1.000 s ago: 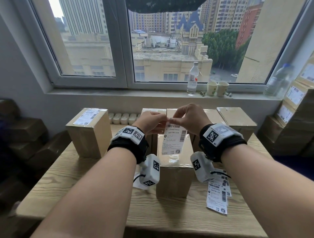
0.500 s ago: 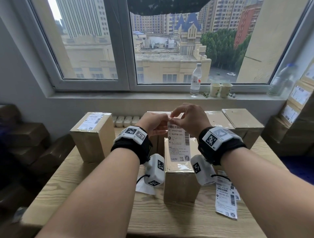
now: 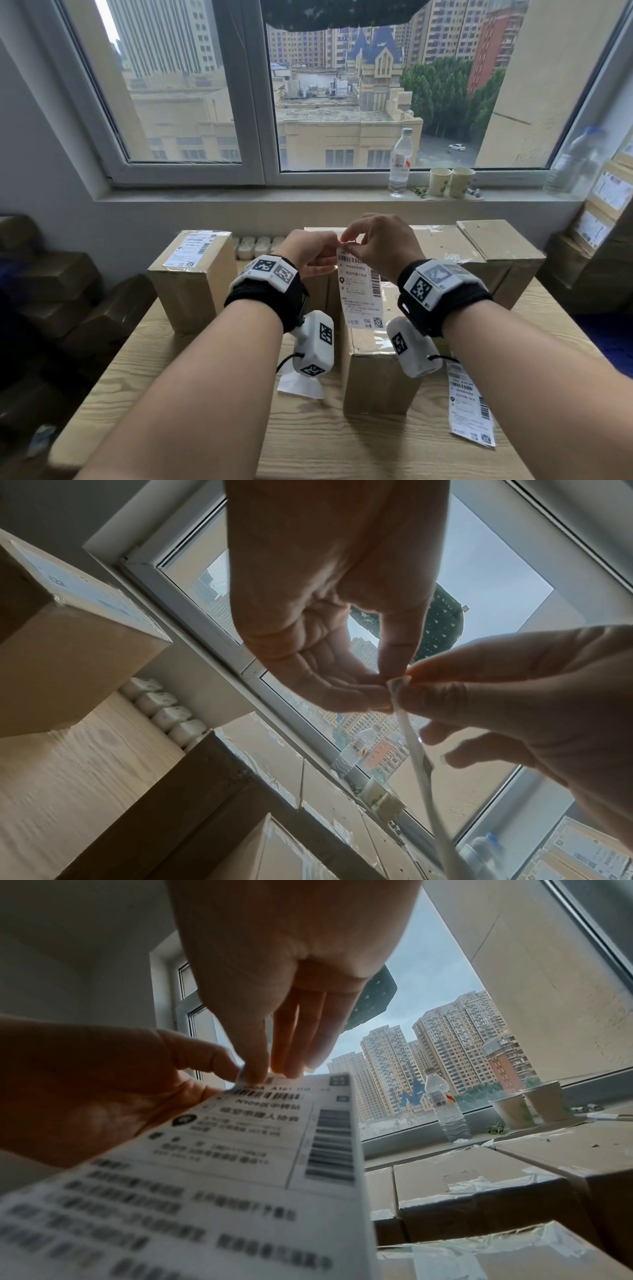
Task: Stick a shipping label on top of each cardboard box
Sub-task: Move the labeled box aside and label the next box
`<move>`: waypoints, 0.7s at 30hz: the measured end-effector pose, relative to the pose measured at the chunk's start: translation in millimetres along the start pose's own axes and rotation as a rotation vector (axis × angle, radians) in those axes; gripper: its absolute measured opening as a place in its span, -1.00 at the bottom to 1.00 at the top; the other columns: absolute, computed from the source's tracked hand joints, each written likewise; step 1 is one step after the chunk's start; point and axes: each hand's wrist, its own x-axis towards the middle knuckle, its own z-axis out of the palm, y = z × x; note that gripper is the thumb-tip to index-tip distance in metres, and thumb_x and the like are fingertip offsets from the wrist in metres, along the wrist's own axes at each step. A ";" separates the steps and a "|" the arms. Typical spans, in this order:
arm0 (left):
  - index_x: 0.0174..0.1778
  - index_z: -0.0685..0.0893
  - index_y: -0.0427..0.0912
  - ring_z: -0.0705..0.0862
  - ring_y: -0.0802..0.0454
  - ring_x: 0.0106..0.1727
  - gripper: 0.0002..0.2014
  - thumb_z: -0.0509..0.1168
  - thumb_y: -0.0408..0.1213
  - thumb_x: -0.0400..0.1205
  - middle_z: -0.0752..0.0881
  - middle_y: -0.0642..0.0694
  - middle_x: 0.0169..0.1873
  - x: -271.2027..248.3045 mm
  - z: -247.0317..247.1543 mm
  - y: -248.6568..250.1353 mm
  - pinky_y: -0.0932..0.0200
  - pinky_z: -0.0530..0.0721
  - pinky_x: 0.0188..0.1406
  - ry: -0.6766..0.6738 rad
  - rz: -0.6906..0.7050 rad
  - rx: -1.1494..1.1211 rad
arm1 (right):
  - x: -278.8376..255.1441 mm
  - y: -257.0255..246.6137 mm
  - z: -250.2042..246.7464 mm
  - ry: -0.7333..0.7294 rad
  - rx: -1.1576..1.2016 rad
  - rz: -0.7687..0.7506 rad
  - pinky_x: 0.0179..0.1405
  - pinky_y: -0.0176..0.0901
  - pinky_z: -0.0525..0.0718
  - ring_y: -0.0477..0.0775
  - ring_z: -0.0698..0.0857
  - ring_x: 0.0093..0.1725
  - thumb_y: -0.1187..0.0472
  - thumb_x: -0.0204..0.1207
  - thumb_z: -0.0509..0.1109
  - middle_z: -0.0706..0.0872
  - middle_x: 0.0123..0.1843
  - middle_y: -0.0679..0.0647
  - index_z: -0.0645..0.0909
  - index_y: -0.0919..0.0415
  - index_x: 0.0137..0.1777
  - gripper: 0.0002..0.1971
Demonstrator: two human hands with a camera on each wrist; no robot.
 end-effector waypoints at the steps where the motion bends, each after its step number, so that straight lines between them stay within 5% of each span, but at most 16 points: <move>1: -0.25 0.65 -0.27 0.71 0.10 -0.46 -0.90 0.31 -0.43 0.59 0.75 -0.06 -0.55 0.6 -0.9 -0.2 0.20 0.74 -0.26 -0.002 -0.004 -0.004 | 0.3 -0.6 0.8 0.002 0.001 0.003 -0.14 -0.20 0.62 -0.12 0.65 -0.21 0.08 0.46 0.53 0.81 -0.04 -0.06 0.81 0.03 -0.04 -0.88; 10: -0.25 0.62 -0.29 0.70 0.12 -0.57 -0.89 0.26 -0.47 0.58 0.73 -0.07 -0.58 5.7 -5.7 -1.6 0.22 0.73 -0.38 0.001 -0.004 -0.046 | 2.7 -7.8 4.9 -0.012 -0.014 0.015 -0.09 -0.01 0.70 -0.01 0.68 -0.13 0.15 0.46 0.53 0.71 -0.11 -0.05 0.80 0.06 -0.11 -0.95; 14: -0.28 0.58 -0.33 0.68 0.00 -0.42 -0.87 0.21 -0.53 0.56 0.68 -0.18 -0.41 8.5 -6.0 -2.2 0.15 0.75 -0.25 0.000 -0.010 -0.076 | 2.7 -11.7 5.1 -0.019 -0.013 0.036 -0.14 -0.10 0.66 -0.02 0.67 -0.14 0.16 0.44 0.53 0.69 -0.14 -0.08 0.80 0.06 -0.15 -0.97; 18: -0.10 0.54 -0.34 0.71 -0.04 -0.40 -0.89 0.17 -0.60 0.58 0.67 -0.22 -0.36 11.1 -10.2 -4.4 0.20 0.78 -0.43 0.003 -0.021 -0.096 | 3.8 -12.8 7.4 -0.060 0.008 0.058 -0.22 -0.25 0.53 -0.03 0.65 -0.13 0.25 0.44 0.50 0.65 -0.18 -0.12 0.71 0.05 -0.20 -0.93; 21: -0.01 0.58 -0.25 0.75 -0.06 -0.25 -0.80 0.18 -0.62 0.63 0.72 -0.21 -0.25 12.8 -14.4 -7.1 0.17 0.80 -0.33 -0.090 0.024 -0.073 | 5.7 -11.8 6.2 -0.078 0.054 0.098 -0.17 -0.16 0.65 0.01 0.69 -0.12 0.28 0.48 0.45 0.75 -0.15 -0.05 0.67 0.04 -0.18 -0.90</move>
